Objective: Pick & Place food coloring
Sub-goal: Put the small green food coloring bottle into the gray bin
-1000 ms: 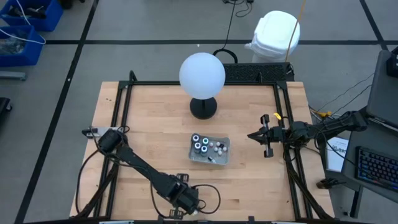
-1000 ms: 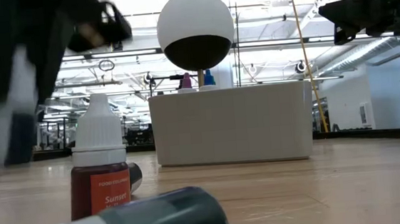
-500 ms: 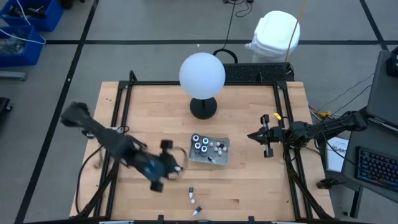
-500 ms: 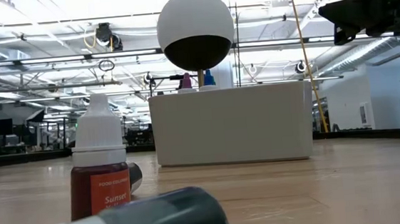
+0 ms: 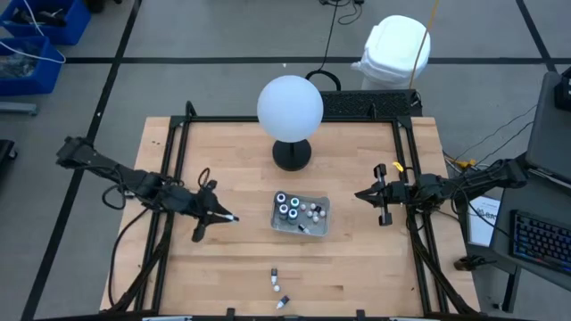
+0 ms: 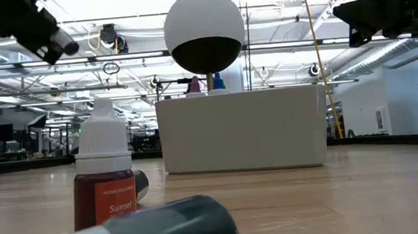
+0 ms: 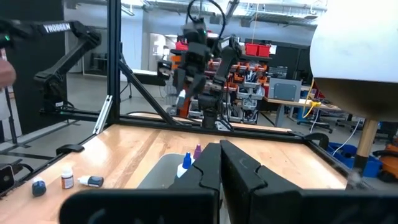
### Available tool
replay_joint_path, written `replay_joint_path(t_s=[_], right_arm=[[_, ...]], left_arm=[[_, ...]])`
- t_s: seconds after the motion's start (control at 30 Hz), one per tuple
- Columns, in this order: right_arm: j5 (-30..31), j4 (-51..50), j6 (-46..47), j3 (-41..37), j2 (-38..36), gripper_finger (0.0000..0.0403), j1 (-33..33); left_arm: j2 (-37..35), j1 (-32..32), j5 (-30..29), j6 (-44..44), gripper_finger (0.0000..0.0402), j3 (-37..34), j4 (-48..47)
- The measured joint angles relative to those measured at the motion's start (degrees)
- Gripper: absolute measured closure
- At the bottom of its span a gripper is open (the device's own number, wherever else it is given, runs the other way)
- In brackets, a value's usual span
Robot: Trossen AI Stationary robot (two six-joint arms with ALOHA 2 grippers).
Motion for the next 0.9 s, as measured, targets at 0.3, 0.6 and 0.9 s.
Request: replay_joint_path(t_s=[0.3, 0.6, 0.9], right_arm=[[0.24, -1.16, 0.51, 0.0, 0.01, 0.0403, 0.0], [0.46, -2.66, -5.1, 0.0, 0.01, 0.0403, 0.0], [4.92, 2.21, -10.86, 0.0, -0.03, 0.0403, -0.06]], left_arm=[[-0.88, 7.29, -0.15, 3.41, 0.0338, -4.93, 4.89], [7.52, 15.16, -3.14, 4.4, 0.0339, 4.33, 4.49], [34.5, 19.43, 0.56, 14.64, 0.0339, 35.55, -16.85]])
